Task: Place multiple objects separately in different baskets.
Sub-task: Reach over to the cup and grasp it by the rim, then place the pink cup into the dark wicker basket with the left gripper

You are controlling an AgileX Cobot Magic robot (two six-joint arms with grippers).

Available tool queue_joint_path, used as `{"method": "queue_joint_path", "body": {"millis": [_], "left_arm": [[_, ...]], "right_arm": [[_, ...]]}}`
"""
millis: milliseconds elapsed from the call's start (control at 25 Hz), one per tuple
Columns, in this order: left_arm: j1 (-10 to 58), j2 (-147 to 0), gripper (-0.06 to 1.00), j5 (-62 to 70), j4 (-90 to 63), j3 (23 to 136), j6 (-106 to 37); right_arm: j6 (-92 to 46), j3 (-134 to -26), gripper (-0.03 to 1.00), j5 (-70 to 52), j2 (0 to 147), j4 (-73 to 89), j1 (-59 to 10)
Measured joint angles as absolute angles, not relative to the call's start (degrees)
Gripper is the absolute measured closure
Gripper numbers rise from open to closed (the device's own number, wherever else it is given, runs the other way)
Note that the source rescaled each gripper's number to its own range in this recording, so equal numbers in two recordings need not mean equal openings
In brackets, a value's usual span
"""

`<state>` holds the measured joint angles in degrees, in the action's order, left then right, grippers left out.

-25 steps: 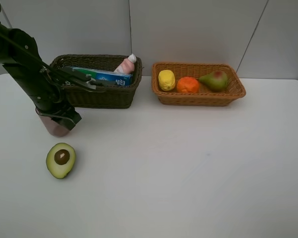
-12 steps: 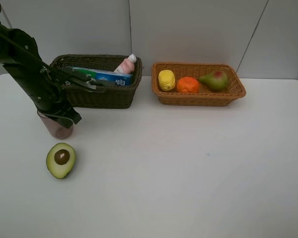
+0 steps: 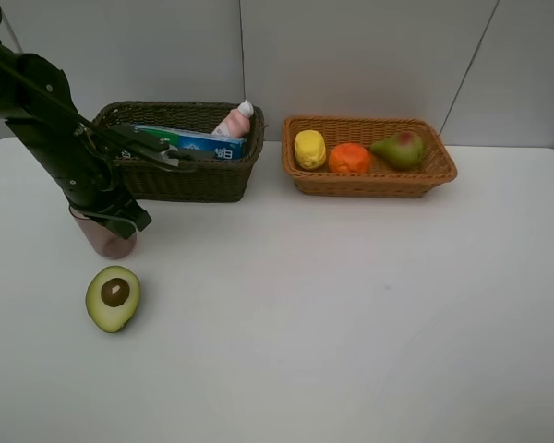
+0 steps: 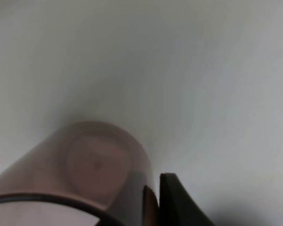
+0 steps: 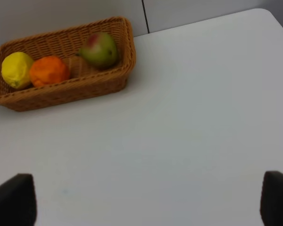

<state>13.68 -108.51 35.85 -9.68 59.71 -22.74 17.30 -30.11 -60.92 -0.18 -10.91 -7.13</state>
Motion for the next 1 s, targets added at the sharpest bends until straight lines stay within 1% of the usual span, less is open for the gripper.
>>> {"method": "queue_joint_path", "body": {"millis": [200,600,800,1000], "left_arm": [[13.7,-106.9,0.94,36.9,-9.7,59.7,-22.7],[13.7,-100.8,0.94,44.0,-9.7,60.3,-21.9],[13.7,-98.6,0.94,52.0,-9.7,65.5,-19.8],[13.7,-98.3,0.94,60.1,-9.7,73.3,-17.9]], "right_arm": [[17.3,-30.1,-0.03,-60.9,-0.2,-10.9,-7.1],[17.3,-30.1,-0.03,-60.9,-0.2,-10.9,-7.1],[17.3,-30.1,-0.03,-60.9,-0.2,-10.9,-7.1],[17.3,-30.1,-0.03,-60.9,-0.2,-10.9,-7.1]]}}
